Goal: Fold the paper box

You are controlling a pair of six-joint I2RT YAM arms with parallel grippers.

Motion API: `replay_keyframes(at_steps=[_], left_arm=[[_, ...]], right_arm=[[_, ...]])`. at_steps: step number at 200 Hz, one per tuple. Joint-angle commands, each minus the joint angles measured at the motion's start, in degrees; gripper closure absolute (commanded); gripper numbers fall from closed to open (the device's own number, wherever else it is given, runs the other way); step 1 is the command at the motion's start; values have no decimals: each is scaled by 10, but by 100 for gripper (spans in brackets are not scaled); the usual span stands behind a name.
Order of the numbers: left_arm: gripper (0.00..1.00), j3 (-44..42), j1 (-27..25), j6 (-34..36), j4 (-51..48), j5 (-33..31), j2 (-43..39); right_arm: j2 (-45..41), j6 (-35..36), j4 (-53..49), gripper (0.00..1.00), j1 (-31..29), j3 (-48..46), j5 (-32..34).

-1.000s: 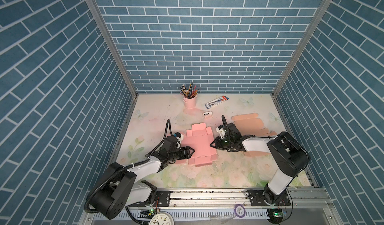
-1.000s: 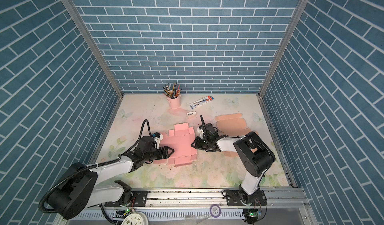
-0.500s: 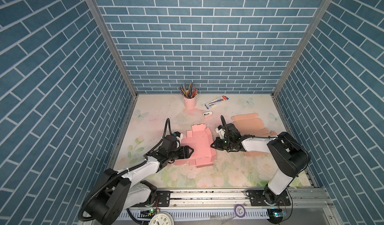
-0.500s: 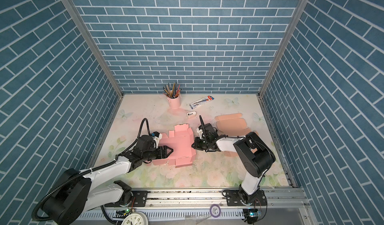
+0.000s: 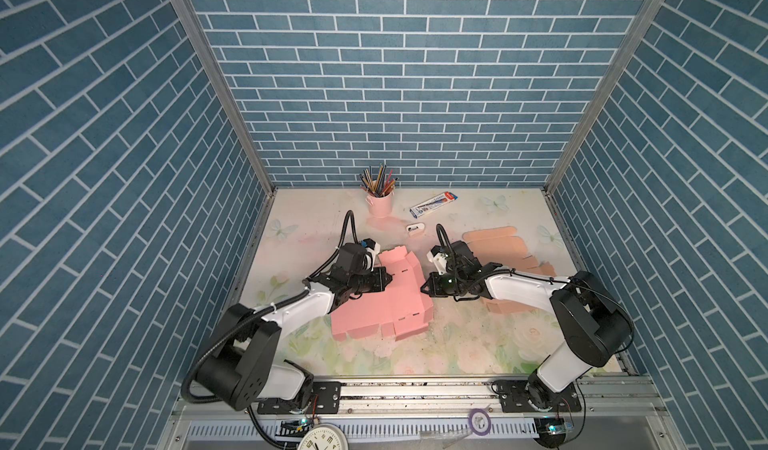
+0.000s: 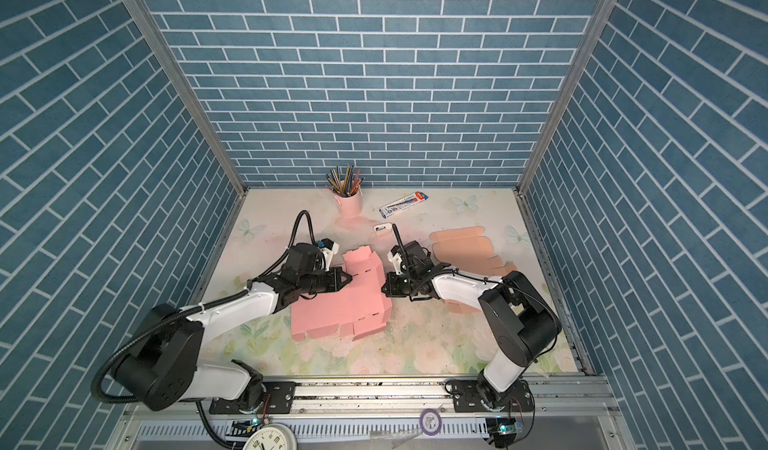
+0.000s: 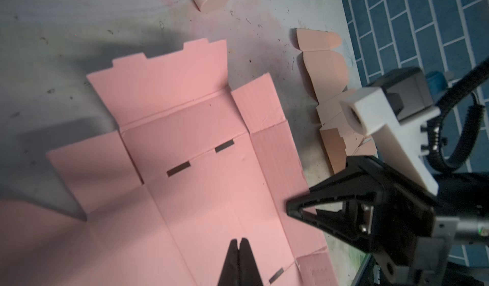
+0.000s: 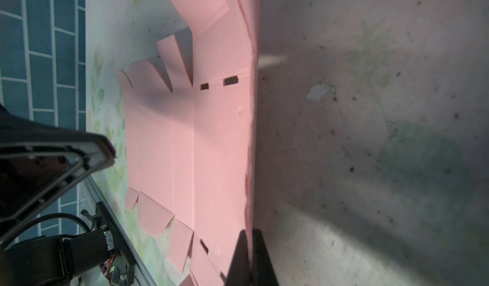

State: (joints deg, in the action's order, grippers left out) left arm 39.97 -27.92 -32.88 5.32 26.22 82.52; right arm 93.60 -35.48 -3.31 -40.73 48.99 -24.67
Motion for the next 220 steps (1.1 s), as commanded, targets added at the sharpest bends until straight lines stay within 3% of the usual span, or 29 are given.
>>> replay_keyframes(at_steps=[1, 93, 145, 220], left_arm=[[100, 50, 1, 14, 9, 0, 36], [100, 177, 1, 12, 15, -54, 180], [100, 235, -5, 31, 1, -41, 235], [100, 245, -21, 66, -31, -40, 229]], right_arm=[[-26, 26, -22, 99, -7, 3, 7], [-39, 49, -50, 100, -8, 5, 12], [-46, 49, -48, 100, -9, 1, 11], [-44, 52, -50, 100, -9, 1, 14]])
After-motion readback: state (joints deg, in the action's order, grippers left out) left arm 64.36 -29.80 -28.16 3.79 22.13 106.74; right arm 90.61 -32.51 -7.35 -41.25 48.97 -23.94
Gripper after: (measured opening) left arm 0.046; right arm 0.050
